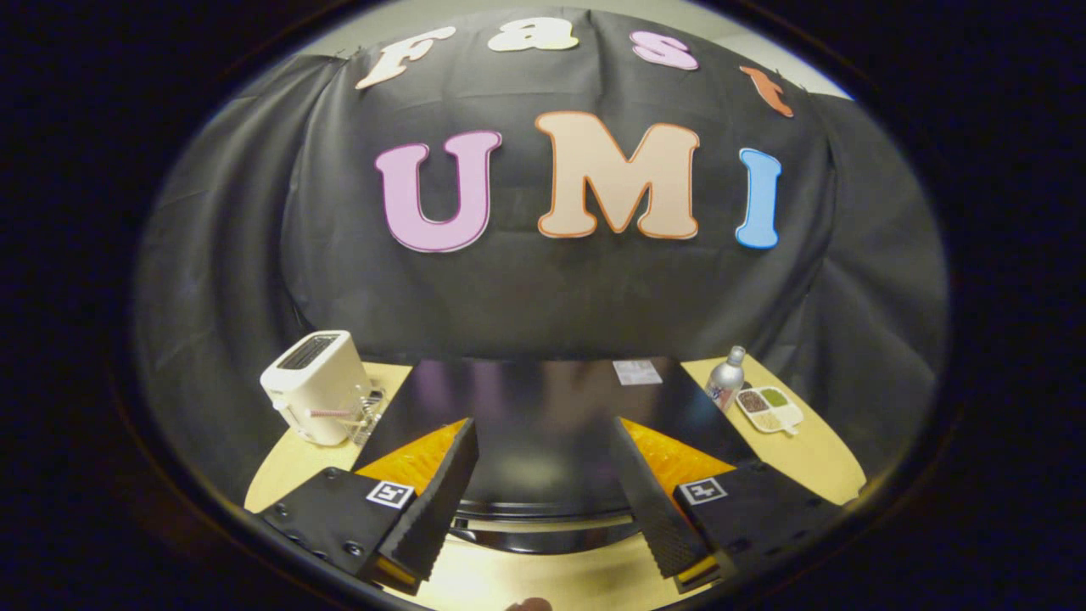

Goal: Open the toaster oven, put the food inside, and close the toaster oven door.

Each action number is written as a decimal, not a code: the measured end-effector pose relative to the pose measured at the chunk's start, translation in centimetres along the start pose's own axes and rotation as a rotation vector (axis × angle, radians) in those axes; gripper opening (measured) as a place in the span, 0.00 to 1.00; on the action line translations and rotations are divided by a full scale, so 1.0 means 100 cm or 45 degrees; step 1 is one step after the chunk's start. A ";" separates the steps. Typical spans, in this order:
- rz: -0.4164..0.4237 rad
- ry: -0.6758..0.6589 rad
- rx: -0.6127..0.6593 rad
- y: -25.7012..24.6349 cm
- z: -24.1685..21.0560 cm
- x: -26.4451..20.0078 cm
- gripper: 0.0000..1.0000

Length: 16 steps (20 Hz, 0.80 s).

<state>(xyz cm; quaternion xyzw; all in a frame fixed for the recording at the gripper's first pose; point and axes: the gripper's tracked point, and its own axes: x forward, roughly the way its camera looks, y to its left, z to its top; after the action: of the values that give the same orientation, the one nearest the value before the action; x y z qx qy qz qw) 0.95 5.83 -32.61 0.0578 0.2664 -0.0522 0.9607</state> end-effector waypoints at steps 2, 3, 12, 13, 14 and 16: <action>-0.003 0.029 0.003 0.000 -0.013 0.001 0.97; -0.004 0.045 0.003 0.000 -0.018 0.001 0.97; -0.008 0.084 0.054 -0.005 -0.043 -0.024 0.98; -0.005 0.081 0.073 -0.005 -0.044 -0.025 0.98; -0.002 0.090 0.072 -0.006 -0.048 -0.026 0.97; 0.006 0.085 0.051 -0.007 -0.048 -0.027 0.97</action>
<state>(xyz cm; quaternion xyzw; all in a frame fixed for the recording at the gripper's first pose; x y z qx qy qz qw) -3.90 5.98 -35.36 0.0793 0.2972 -0.0531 0.9500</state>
